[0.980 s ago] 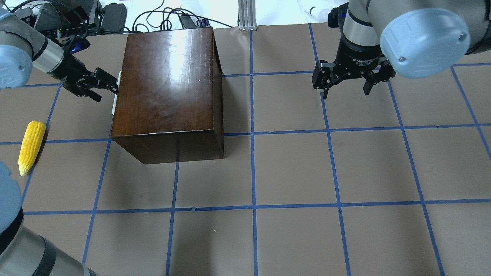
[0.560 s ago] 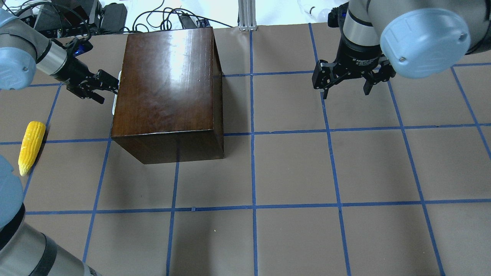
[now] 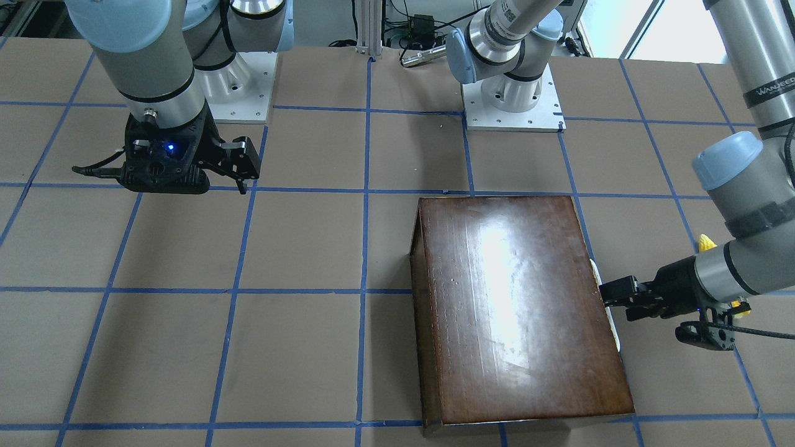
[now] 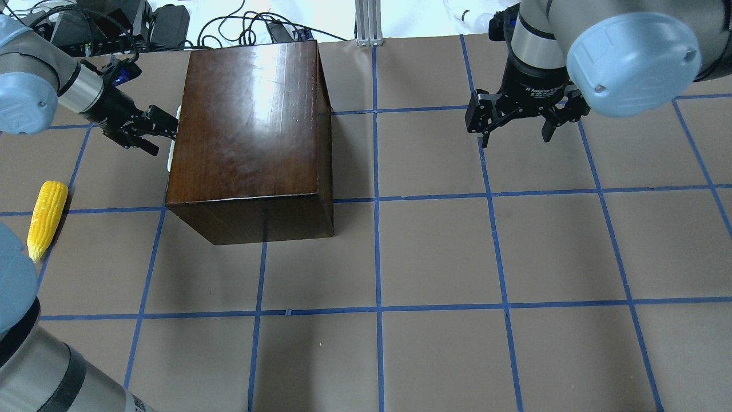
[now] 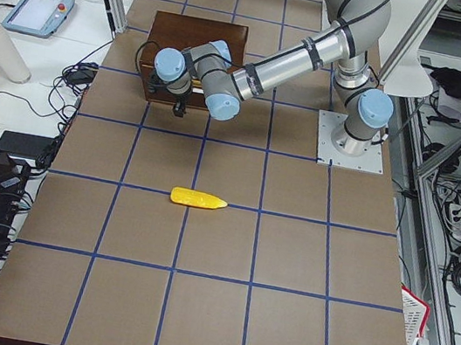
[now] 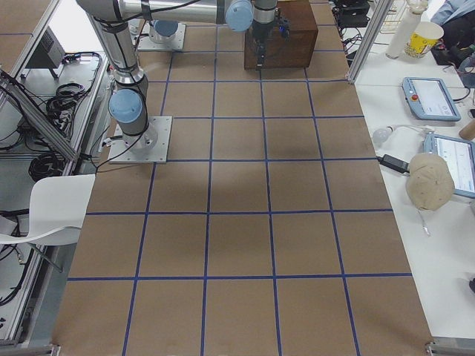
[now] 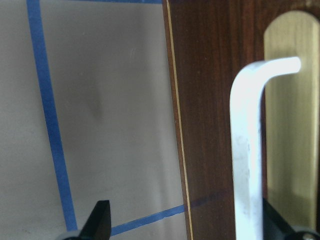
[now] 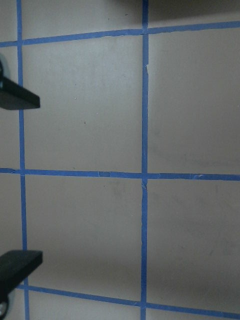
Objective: Open drawer and put corn inside
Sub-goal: 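Lower the left gripper onto the white drawer handle and grasp it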
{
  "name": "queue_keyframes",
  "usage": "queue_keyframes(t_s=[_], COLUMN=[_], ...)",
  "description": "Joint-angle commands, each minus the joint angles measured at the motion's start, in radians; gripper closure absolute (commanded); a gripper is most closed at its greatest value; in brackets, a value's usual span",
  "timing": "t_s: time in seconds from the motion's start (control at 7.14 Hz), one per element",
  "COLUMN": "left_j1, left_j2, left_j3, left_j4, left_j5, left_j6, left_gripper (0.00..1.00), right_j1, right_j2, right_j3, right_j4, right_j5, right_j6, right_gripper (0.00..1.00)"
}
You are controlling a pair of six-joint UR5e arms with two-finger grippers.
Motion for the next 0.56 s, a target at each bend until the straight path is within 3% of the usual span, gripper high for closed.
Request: queue_keyframes(t_s=[0.0, 0.42], left_j1=[0.008, 0.014], left_j2=[-0.01, -0.01], left_j3=[0.006, 0.009], left_j4=[0.005, 0.005], left_j5=[0.001, 0.001], left_j6=[0.016, 0.044], left_gripper=[0.0, 0.0], right_j1=[0.0, 0.0], right_j2=[0.0, -0.001], right_j3=[0.0, 0.0], right_j4=[0.001, 0.001], right_j5=[0.0, 0.0], right_j6=[0.0, 0.0], right_gripper=[0.0, 0.0])
